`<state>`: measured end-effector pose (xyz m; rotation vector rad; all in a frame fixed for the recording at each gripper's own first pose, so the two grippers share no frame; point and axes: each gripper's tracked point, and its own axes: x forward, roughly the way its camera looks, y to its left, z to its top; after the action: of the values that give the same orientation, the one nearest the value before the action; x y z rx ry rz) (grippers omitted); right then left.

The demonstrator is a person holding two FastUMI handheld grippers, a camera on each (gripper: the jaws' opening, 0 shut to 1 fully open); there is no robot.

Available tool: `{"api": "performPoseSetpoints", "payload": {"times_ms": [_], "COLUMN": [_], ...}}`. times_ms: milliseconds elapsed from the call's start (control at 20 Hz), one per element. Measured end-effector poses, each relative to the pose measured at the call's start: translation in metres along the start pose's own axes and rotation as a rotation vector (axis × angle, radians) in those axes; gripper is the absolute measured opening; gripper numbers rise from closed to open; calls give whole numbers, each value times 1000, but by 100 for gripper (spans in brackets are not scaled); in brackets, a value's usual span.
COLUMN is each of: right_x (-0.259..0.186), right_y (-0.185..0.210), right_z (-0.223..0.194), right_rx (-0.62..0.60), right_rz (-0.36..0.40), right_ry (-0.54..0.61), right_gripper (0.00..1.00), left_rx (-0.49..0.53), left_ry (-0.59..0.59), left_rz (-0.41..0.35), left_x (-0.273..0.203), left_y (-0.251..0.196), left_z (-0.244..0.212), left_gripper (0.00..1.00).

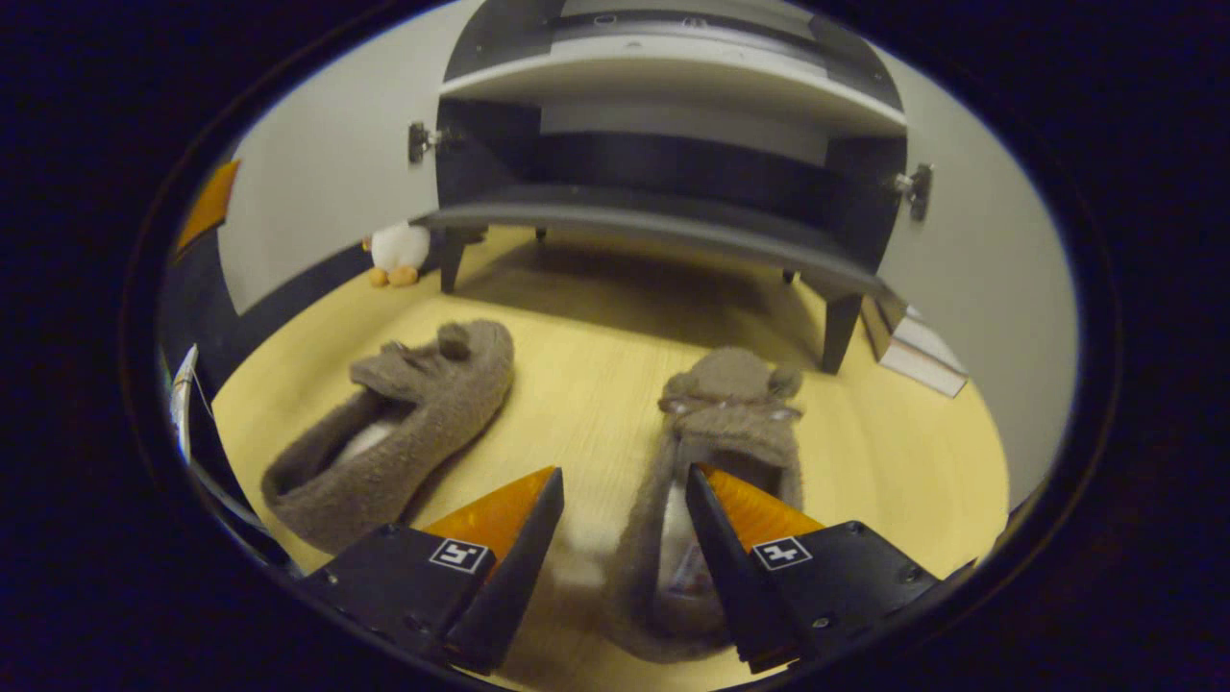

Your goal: Grab one shoe with the right hand and put it into the shoe cabinet, grab the other shoe with the left hand and put it into the shoe cabinet; then close the right door with the right hand and the left door with the left hand.

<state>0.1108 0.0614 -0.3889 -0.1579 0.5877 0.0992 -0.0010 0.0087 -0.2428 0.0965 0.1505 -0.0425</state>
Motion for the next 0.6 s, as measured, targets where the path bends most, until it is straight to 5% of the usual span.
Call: {"api": "performPoseSetpoints", "payload": {"times_ms": [50, 200, 600], "right_x": [6, 2, -41], "right_y": [-13, -20, -43], "right_z": [8, 6, 46], "right_rx": [-34, -72, -12], "right_rz": [-62, -88, -74], "right_ry": [-31, 37, -3], "right_gripper": [77, 15, 4], "left_rx": [-3, -33, -26], "left_ry": [15, 65, 31], "left_rz": [-10, -29, 5], "left_x": [-1, -3, 9], "left_y": [-4, -8, 15], "left_z": [-6, -6, 35], "left_gripper": [96, 96, 96]}}
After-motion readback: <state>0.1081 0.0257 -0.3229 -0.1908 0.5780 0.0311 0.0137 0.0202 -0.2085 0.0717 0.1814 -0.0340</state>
